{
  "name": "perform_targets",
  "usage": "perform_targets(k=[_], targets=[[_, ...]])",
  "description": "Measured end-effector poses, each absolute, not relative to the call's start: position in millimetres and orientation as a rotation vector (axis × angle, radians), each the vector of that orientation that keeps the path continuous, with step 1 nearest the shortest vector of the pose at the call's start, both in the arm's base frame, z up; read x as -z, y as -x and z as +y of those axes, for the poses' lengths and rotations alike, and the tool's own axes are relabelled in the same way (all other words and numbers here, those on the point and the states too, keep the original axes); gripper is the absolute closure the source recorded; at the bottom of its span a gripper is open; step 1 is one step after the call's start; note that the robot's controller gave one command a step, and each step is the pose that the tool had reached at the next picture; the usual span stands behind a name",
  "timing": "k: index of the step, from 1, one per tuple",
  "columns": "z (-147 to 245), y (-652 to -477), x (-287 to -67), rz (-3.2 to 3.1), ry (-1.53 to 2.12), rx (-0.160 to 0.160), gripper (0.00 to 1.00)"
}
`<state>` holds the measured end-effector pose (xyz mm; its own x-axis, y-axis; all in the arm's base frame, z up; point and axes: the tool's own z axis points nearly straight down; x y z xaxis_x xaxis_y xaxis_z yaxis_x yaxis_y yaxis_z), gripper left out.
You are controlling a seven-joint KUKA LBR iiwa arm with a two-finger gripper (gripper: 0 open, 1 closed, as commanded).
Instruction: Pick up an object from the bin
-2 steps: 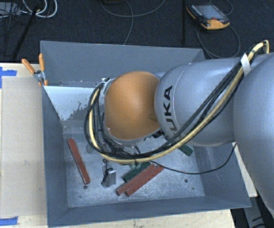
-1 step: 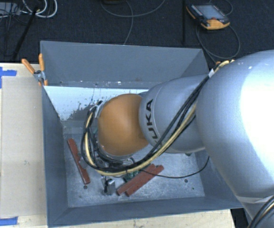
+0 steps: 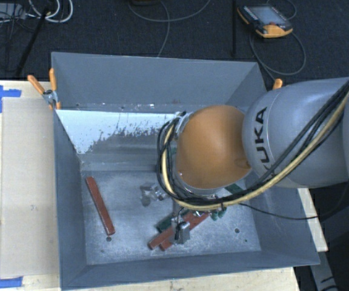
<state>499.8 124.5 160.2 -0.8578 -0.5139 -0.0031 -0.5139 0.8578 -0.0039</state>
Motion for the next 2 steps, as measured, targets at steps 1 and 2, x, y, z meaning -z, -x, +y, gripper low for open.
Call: perform_targets(k=[1,2], targets=[[72.7,-480.9,-77.5,2.794,1.438,0.000,0.00],[55.1,-515.7,-69.1,2.788,1.443,0.001,0.00]])
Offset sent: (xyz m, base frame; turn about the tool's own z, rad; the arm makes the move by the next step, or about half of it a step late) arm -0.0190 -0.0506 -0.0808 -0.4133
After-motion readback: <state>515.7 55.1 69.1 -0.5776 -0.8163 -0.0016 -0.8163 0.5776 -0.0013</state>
